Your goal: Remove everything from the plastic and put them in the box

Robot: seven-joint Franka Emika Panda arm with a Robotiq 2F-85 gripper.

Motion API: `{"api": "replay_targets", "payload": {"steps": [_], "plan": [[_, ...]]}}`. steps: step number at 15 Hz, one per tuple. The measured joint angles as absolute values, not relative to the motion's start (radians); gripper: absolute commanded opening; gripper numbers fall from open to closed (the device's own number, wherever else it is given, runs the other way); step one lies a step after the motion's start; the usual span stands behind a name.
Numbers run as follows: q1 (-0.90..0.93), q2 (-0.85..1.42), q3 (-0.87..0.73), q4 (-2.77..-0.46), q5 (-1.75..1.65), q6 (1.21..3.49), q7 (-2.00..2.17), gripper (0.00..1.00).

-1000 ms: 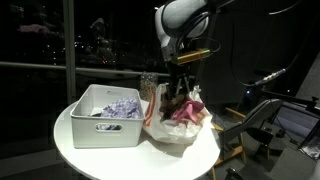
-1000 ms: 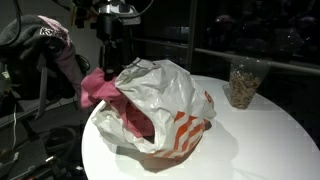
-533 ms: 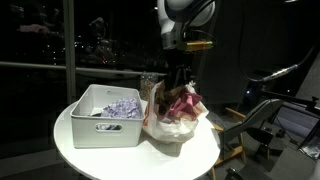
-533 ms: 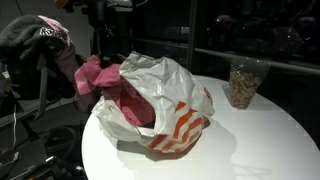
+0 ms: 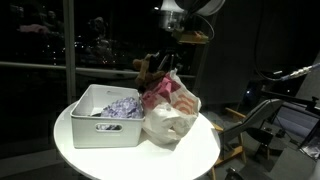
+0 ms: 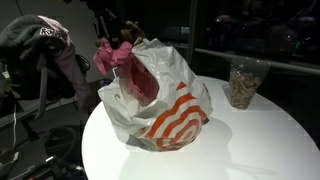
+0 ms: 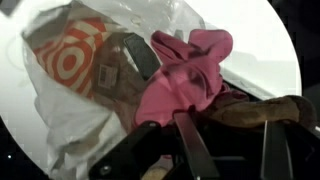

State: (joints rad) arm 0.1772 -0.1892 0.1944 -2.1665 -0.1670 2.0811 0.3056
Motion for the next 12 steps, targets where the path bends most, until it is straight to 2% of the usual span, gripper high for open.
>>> {"api": "replay_targets", "payload": {"steps": [7,12], "plan": [[0.175,-0.128,0.232,-2.178,-0.260,2.459,0.560,0.00],[0.169,-0.147,0.282,-2.136,-0.441,2.554,0.826,0.00]]}}
